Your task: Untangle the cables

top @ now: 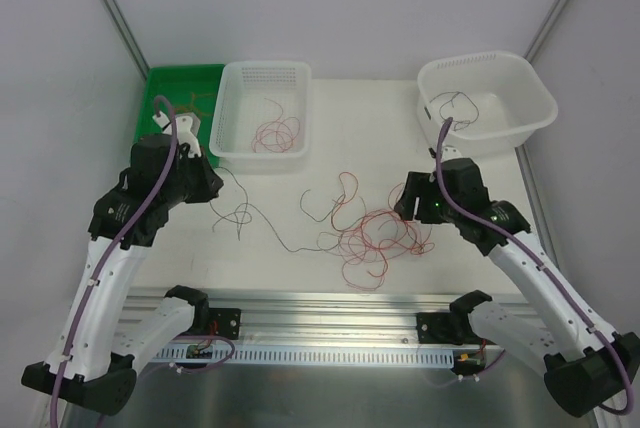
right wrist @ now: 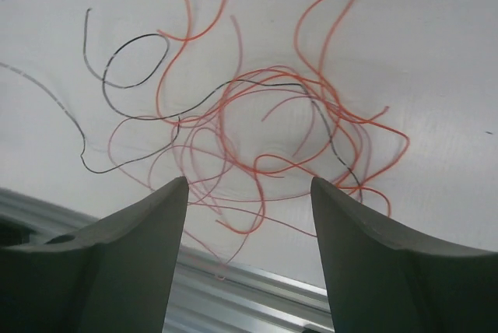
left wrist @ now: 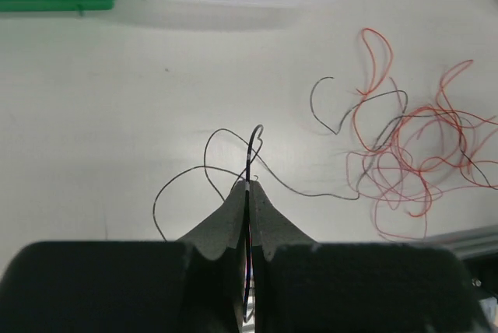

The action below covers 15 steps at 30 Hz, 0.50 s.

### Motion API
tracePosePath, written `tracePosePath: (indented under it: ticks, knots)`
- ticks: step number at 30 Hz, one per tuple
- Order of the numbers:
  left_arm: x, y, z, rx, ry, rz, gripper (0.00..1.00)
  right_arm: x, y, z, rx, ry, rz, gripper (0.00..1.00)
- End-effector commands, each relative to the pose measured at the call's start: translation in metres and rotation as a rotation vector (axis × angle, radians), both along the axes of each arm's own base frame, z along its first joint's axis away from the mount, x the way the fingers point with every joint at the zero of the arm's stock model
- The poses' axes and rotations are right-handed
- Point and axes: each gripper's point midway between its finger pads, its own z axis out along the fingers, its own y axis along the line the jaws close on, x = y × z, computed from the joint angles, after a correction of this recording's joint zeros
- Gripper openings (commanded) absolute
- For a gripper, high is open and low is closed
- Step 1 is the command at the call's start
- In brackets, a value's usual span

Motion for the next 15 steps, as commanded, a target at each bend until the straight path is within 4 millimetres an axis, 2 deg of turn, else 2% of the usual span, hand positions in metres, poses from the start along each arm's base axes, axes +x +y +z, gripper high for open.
tracePosePath:
  ticks: [1, 3, 4, 6, 7, 9, 10, 12, 13, 14, 15]
  knots:
    - [-0.005, -0.034, 0.007, -0.151, -0.026, -0.140, 0.00, 0.007, 0.044, 0.021, 0.097, -0.056, 0.147, 0.68]
    - [-0.006, -0.042, -0.003, -0.177, 0.008, -0.165, 0.00, 0.004, 0.061, 0.018, 0.120, -0.047, 0.189, 0.67]
    - [-0.008, -0.046, -0.016, -0.193, 0.048, -0.173, 0.00, 0.010, 0.070, 0.014, 0.127, -0.044, 0.202, 0.67]
    - [-0.006, -0.054, -0.028, -0.221, 0.078, -0.193, 0.00, 0.011, 0.086, 0.010, 0.137, -0.036, 0.231, 0.67]
    - [-0.009, -0.059, -0.044, -0.238, 0.124, -0.196, 0.00, 0.018, 0.096, 0.007, 0.146, -0.036, 0.239, 0.67]
    - [-0.008, -0.074, -0.056, -0.253, 0.142, -0.232, 0.00, 0.021, 0.113, 0.007, 0.156, -0.042, 0.263, 0.66]
    - [-0.011, -0.079, -0.072, -0.256, 0.184, -0.233, 0.00, 0.028, 0.123, -0.002, 0.162, -0.029, 0.253, 0.66]
    - [-0.008, -0.090, -0.087, -0.240, 0.203, -0.246, 0.00, 0.031, 0.139, -0.004, 0.178, -0.018, 0.268, 0.66]
    - [-0.012, -0.097, -0.101, -0.210, 0.230, -0.249, 0.00, 0.036, 0.148, -0.005, 0.201, -0.016, 0.260, 0.66]
    - [-0.012, -0.102, -0.107, -0.203, 0.243, -0.251, 0.00, 0.036, 0.156, -0.018, 0.189, 0.012, 0.262, 0.66]
    - [-0.013, -0.107, -0.119, -0.195, 0.281, -0.256, 0.00, 0.041, 0.161, -0.022, 0.184, 0.014, 0.252, 0.66]
